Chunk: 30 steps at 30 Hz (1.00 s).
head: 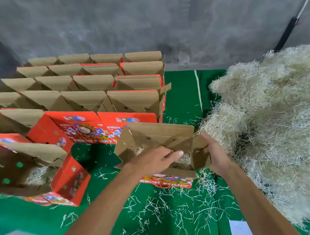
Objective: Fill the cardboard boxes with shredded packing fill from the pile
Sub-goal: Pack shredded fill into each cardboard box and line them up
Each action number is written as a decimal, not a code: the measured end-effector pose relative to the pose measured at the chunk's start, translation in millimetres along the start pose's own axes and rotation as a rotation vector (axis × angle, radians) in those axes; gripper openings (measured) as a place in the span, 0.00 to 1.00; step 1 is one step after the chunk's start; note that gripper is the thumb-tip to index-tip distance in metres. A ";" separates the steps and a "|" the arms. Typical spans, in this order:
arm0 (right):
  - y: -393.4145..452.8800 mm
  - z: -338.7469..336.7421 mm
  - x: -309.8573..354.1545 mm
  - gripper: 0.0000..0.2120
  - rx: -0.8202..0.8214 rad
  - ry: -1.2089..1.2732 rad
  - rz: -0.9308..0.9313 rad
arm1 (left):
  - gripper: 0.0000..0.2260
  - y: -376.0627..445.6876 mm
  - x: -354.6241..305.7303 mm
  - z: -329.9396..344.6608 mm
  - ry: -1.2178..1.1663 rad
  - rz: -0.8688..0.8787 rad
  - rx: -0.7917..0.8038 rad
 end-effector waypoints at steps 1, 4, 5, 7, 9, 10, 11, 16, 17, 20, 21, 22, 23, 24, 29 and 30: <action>0.3 5.4 0.7 0.30 -0.009 -0.058 0.003 | 0.29 -7.4 -2.5 -1.5 0.041 -0.010 0.002; 5.4 22.0 1.4 0.17 -0.040 -0.321 0.006 | 0.35 -28.1 -1.0 3.8 0.206 -0.037 0.047; 8.2 25.6 3.8 0.15 -0.054 -0.392 -0.009 | 0.36 -33.0 3.4 8.3 0.267 -0.050 0.077; 12.5 26.2 10.2 0.15 -0.105 -0.499 -0.043 | 0.23 -40.7 11.3 13.9 0.283 -0.062 0.105; 14.8 26.8 12.6 0.12 -0.131 -0.579 -0.071 | 0.13 -47.7 16.8 12.8 0.261 -0.069 0.060; 15.1 29.9 11.0 0.08 -0.126 -0.615 -0.075 | 0.14 -52.3 21.5 10.5 0.254 -0.091 0.028; 14.2 34.9 7.7 0.05 -0.123 -0.655 -0.070 | 0.15 -58.0 26.4 7.6 0.251 -0.115 0.009; 2.1 92.2 -11.9 0.04 -0.129 -0.835 -0.090 | 0.09 -94.6 60.8 0.0 0.196 -0.201 0.030; 1.2 107.4 -16.9 0.04 -0.138 -0.854 -0.109 | 0.09 -105.5 72.4 -2.8 0.188 -0.215 0.025; 2.5 151.2 -35.8 0.03 -0.129 -0.903 -0.163 | 0.14 -137.6 107.8 -15.2 0.196 -0.264 -0.034; 4.3 164.3 -44.0 0.04 -0.117 -0.914 -0.161 | 0.17 -147.0 118.5 -19.1 0.198 -0.278 -0.052; 6.1 177.1 -53.4 0.04 -0.099 -0.894 -0.141 | 0.18 -155.3 128.8 -22.6 0.198 -0.294 -0.066; 6.9 189.8 -63.5 0.04 -0.079 -0.859 -0.100 | 0.19 -163.2 138.4 -26.0 0.198 -0.311 -0.079; 8.5 201.1 -72.3 0.05 -0.064 -0.844 -0.070 | 0.19 -171.1 147.4 -28.9 0.193 -0.325 -0.094; 14.6 256.9 -92.7 0.04 -0.032 -0.801 -0.068 | 0.19 -207.9 193.7 -39.5 0.168 -0.388 -0.171; 14.6 267.7 -97.9 0.04 -0.028 -0.771 -0.058 | 0.18 -215.5 203.9 -42.4 0.171 -0.405 -0.191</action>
Point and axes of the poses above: each hand's wrist, its own y-axis towards the middle knuckle, its own z-axis out of the palm, x = y × z, the point moved 10 cm from there along y, towards the middle knuckle, and after that the axes turned 9 degrees about y, right-handed, at the moved point
